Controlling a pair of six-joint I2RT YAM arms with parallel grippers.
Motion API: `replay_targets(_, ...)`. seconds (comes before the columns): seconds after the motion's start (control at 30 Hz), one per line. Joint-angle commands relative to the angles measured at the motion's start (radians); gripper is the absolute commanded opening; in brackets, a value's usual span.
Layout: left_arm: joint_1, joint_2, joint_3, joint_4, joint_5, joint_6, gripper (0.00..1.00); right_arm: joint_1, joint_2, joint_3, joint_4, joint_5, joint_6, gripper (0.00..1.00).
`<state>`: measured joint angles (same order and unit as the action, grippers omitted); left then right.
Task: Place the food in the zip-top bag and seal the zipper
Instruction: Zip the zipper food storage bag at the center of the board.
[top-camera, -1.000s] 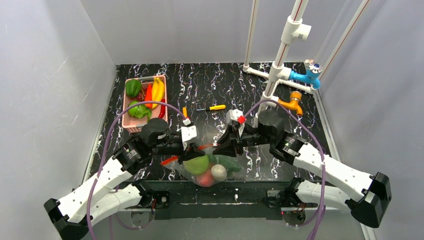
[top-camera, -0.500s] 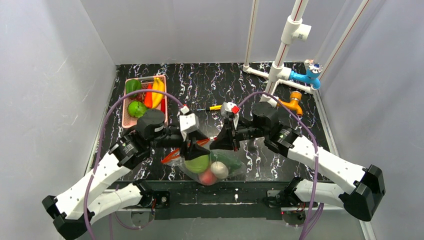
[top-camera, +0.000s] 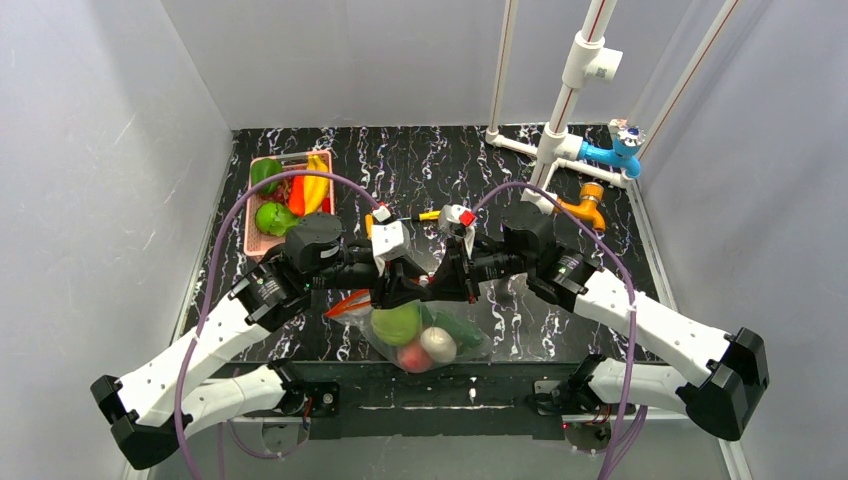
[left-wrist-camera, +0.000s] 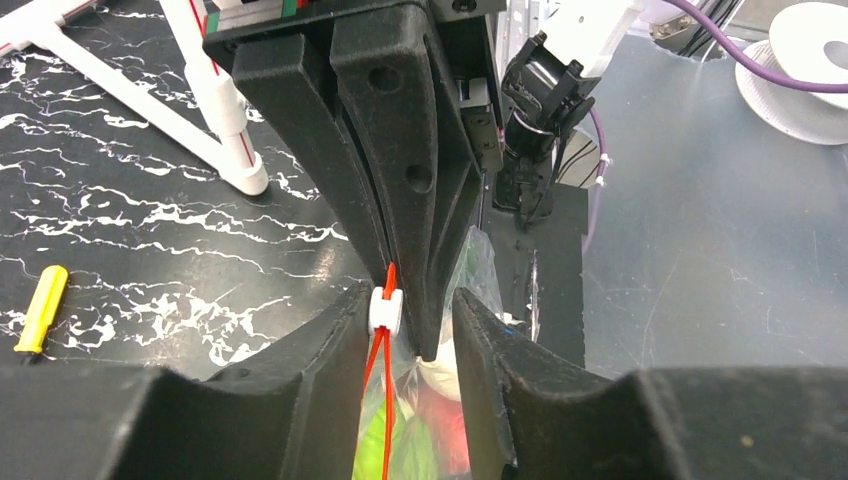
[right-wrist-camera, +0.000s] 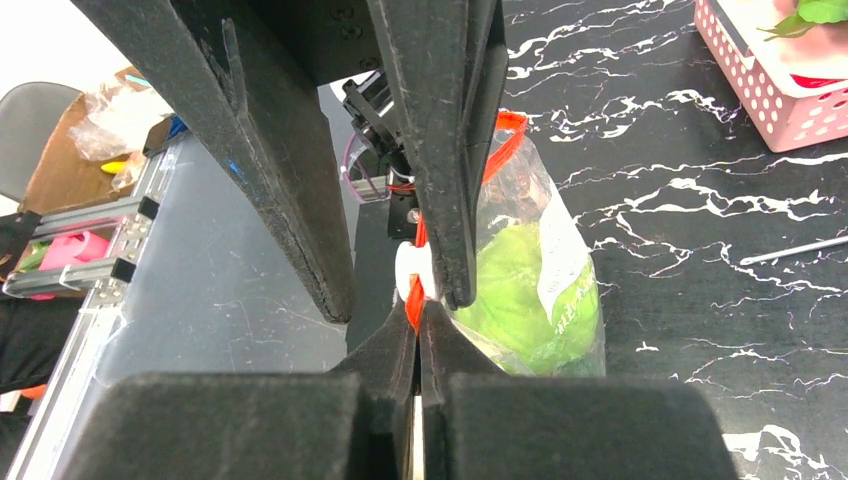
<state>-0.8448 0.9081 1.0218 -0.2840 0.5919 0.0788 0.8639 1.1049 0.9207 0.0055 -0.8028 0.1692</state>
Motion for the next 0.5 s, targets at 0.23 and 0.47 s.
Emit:
replay_targets(0.23, -0.004, 0.012, 0.006, 0.000, 0.079, 0.011, 0.14, -0.002, -0.057, 0.032, 0.023, 0.024, -0.045, 0.01)
replay_targets(0.47, -0.004, 0.005, 0.017, -0.085, 0.052, 0.054, 0.00, -0.003, -0.085, -0.023, 0.140, 0.056, 0.009, 0.01)
